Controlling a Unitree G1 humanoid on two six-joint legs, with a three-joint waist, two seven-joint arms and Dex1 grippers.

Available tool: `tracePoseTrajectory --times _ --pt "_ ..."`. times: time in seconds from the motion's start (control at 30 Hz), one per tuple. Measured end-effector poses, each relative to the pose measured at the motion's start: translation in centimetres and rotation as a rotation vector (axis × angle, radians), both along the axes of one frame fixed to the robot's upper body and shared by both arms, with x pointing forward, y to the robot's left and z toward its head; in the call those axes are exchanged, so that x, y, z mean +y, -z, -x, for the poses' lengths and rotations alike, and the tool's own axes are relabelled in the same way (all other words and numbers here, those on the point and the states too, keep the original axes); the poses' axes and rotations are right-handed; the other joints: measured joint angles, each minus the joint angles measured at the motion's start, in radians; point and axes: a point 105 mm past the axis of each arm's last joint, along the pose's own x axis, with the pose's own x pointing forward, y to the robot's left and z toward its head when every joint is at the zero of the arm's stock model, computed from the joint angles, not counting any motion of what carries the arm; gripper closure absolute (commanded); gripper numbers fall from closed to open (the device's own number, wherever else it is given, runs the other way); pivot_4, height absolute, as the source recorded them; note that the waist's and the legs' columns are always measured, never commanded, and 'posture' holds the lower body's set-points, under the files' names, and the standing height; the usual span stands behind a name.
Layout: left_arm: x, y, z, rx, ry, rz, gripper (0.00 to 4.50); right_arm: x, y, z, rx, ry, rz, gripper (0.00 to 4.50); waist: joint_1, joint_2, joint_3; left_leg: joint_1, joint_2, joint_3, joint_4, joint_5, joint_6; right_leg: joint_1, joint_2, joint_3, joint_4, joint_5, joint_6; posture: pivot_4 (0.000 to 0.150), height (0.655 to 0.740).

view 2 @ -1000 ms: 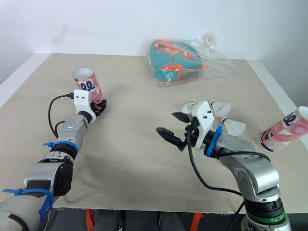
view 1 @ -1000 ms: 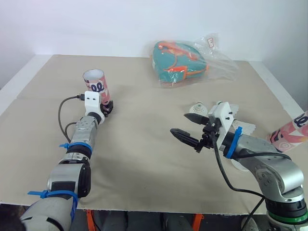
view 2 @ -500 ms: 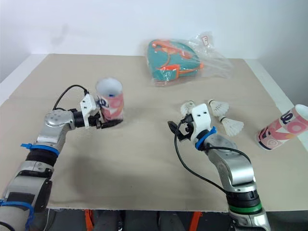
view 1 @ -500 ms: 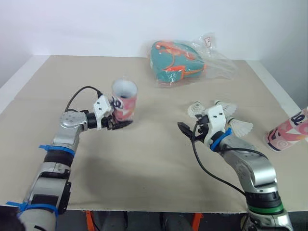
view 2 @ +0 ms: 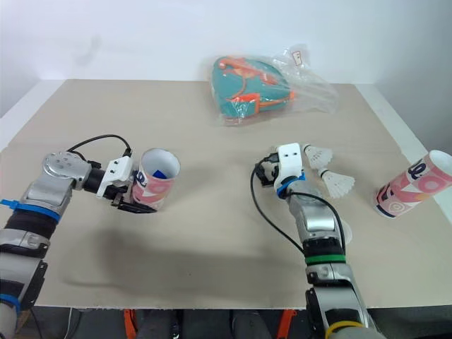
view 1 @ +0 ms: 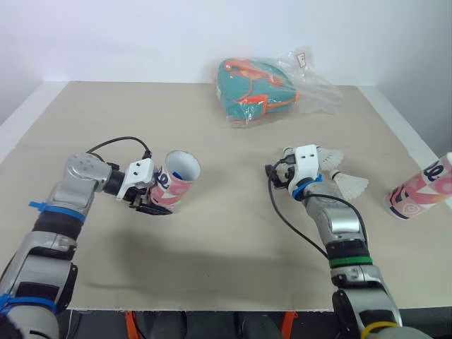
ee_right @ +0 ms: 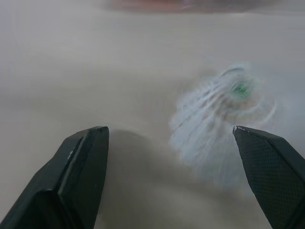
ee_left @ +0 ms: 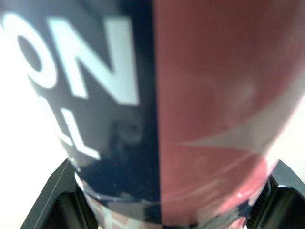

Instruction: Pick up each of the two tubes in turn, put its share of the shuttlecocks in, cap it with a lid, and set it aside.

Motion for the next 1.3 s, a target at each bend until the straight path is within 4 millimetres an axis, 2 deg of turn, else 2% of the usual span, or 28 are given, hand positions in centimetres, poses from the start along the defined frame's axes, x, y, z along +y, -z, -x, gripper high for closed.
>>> tracePoseTrajectory --times 0.07,0.3,0.33,0.37,0.43,0.63,0.83,0.97,1.03,1.13,1.27,1.3 --pt "0.2 -0.2 0.3 0.002 0.006 -0.019 1.53 -0.4 0.3 -0.4 -0.003 0.015 -0.005 0.0 0.001 0.0 0.0 0.0 0.0 0.0 0.0 0.0 0.0 0.0 0.0 0.0 0.001 -0.001 0.0 0.15 0.7387" --pt "0.4 0.2 0.4 -0.014 0.009 -0.082 1.53 0.3 0.6 -1.5 -0.024 0.013 0.002 0.0 -0.002 0.0 0.0 0.002 0.0 0.0 0.002 0.001 0.001 -0.001 0.001 0.001 0.009 -0.001 -0.002 0.15 0.7387" --pt "0.4 0.3 0.4 -0.013 0.011 -0.083 1.53 0.3 0.7 -1.6 -0.027 0.014 0.006 0.55 -0.002 0.0 0.0 0.003 0.0 0.0 0.003 0.002 0.001 -0.001 0.001 0.001 0.011 -0.002 -0.002 0.15 0.7387" --pt "0.4 0.3 0.5 -0.011 0.014 -0.083 1.53 0.3 0.7 -1.6 -0.032 0.015 0.003 0.79 -0.002 0.0 0.0 0.003 0.0 0.0 0.002 0.002 0.002 -0.001 0.001 0.001 0.012 -0.002 -0.002 0.15 0.7387" --pt "0.3 0.4 0.7 -0.01 0.02 -0.083 1.53 0.4 0.8 -1.6 -0.041 0.015 -0.002 1.57 -0.001 0.0 0.0 0.003 0.001 0.0 0.002 0.004 0.002 -0.001 0.002 0.0 0.013 -0.002 -0.002 0.15 0.7387" --pt "0.3 0.5 1.0 0.003 0.037 -0.092 1.53 0.0 0.8 -1.4 -0.044 0.019 -0.026 4.31 0.001 0.0 0.0 0.003 0.001 0.0 0.002 0.004 0.002 -0.001 0.002 0.0 0.013 -0.002 -0.002 0.15 0.7387" --pt "0.2 0.5 1.3 0.01 0.049 -0.112 1.53 -0.2 0.6 -0.7 -0.061 0.002 -0.053 4.41 0.001 0.0 0.0 0.003 0.001 0.0 0.0 0.004 0.002 -0.002 0.002 0.0 0.013 -0.003 -0.004 0.15 0.7387" --pt "0.4 0.4 1.6 0.016 0.065 -0.134 1.53 1.7 -0.9 0.9 -0.085 -0.168 -0.142 4.41 0.001 0.003 0.002 0.002 0.001 0.0 0.0 0.003 0.002 -0.004 0.002 0.0 0.013 -0.004 -0.004 0.15 0.7387" --pt "0.2 0.4 1.8 0.021 0.078 -0.137 1.53 3.6 -3.3 2.7 -0.13 -0.354 -0.127 4.41 0.001 0.007 0.004 0.002 0.001 0.0 0.0 0.003 0.002 -0.004 0.002 0.0 0.013 -0.004 -0.004 0.15 0.7387" --pt "0.1 0.6 2.1 0.04 0.093 -0.141 1.53 7.3 -7.2 7.6 -0.207 -0.721 -0.032 4.41 0.002 0.009 0.004 0.002 0.001 -0.001 0.0 0.002 0.004 -0.003 0.002 0.0 0.013 -0.006 -0.005 0.15 0.7387" --pt "-0.2 0.9 2.3 0.065 0.104 -0.136 1.53 9.9 -9.3 13.2 -0.218 -1.051 0.101 4.41 0.005 0.009 0.003 0.002 0.001 -0.001 0.001 0.001 0.003 -0.002 0.001 -0.001 0.013 -0.009 -0.001 0.15 0.7387" --pt "-0.2 1.0 2.3 0.067 0.104 -0.135 1.53 10.2 -9.6 13.6 -0.22 -1.079 0.113 4.41 0.005 0.009 0.003 0.002 0.001 -0.001 0.001 0.001 0.003 -0.002 0.001 -0.001 0.013 -0.009 -0.001 0.15 0.7387"
